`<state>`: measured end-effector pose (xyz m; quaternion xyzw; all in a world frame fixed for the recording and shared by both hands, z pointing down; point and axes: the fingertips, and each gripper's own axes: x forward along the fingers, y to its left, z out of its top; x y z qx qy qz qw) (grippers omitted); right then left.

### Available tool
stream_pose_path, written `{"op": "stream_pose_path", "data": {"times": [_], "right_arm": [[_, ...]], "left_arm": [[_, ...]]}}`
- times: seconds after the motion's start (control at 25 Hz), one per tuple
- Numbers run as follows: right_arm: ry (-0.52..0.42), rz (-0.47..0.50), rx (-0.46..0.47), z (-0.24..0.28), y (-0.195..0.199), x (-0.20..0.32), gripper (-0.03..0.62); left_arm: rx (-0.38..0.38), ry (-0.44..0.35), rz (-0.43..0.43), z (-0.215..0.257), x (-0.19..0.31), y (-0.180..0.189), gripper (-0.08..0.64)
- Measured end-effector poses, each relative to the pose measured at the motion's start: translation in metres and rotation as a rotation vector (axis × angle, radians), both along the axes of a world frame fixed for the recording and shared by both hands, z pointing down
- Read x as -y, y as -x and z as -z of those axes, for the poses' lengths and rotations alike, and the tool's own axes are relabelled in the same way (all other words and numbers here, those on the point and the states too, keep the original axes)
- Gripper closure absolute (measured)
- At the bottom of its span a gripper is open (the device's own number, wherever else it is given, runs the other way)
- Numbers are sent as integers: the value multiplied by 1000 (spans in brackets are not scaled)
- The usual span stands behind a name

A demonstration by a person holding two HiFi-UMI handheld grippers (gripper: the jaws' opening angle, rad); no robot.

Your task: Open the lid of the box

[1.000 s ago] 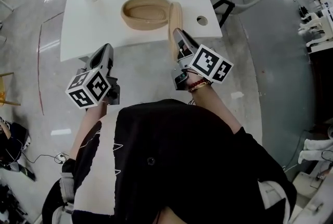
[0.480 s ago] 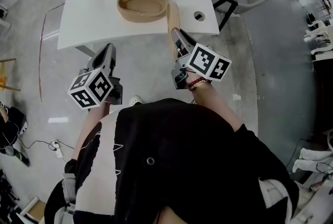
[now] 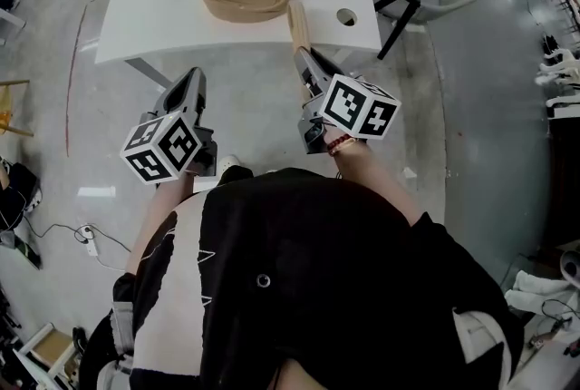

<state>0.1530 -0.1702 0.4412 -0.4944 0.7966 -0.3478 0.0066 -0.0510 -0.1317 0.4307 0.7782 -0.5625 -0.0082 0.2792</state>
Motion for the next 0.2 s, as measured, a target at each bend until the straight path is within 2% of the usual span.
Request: {"op": "stream_pose_path", "data": {"times": [0.2], "right_arm": [[-14, 30, -9, -3, -7, -4, 514]], "left_arm": [[0, -8, 12, -2, -4, -13, 549]]}}
